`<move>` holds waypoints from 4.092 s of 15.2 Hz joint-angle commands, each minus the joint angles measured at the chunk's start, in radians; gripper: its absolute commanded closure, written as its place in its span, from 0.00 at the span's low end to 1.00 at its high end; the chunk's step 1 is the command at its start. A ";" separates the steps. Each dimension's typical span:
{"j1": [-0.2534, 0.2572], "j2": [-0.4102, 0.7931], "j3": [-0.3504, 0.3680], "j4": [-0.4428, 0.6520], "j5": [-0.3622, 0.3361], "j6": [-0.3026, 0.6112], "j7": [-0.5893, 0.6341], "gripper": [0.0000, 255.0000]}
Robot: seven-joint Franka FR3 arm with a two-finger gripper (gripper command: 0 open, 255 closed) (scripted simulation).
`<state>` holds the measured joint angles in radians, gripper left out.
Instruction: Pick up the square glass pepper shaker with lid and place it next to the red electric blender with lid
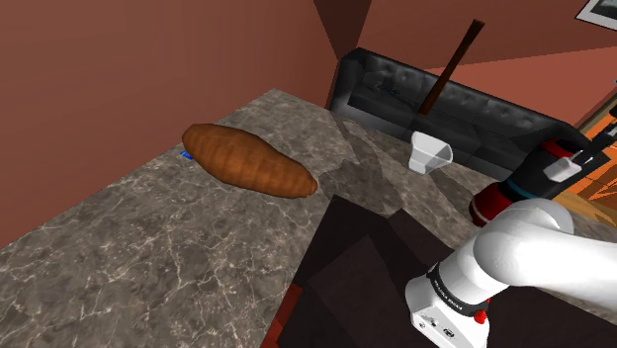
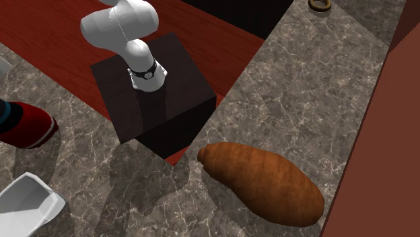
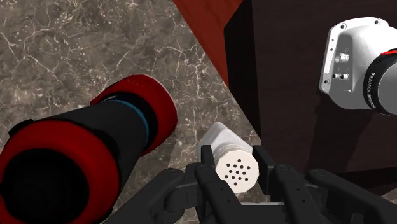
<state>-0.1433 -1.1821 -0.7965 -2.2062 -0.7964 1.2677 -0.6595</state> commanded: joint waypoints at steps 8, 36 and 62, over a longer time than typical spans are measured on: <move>-0.030 -0.057 -0.059 -0.118 -0.058 0.069 0.018 1.00; -0.105 -0.156 -0.347 -0.392 -0.321 0.287 0.060 1.00; -0.095 -0.156 -0.695 -0.482 -0.631 0.472 0.106 1.00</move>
<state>-0.2384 -1.3383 -1.4892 -2.6880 -1.4250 1.7386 -0.5533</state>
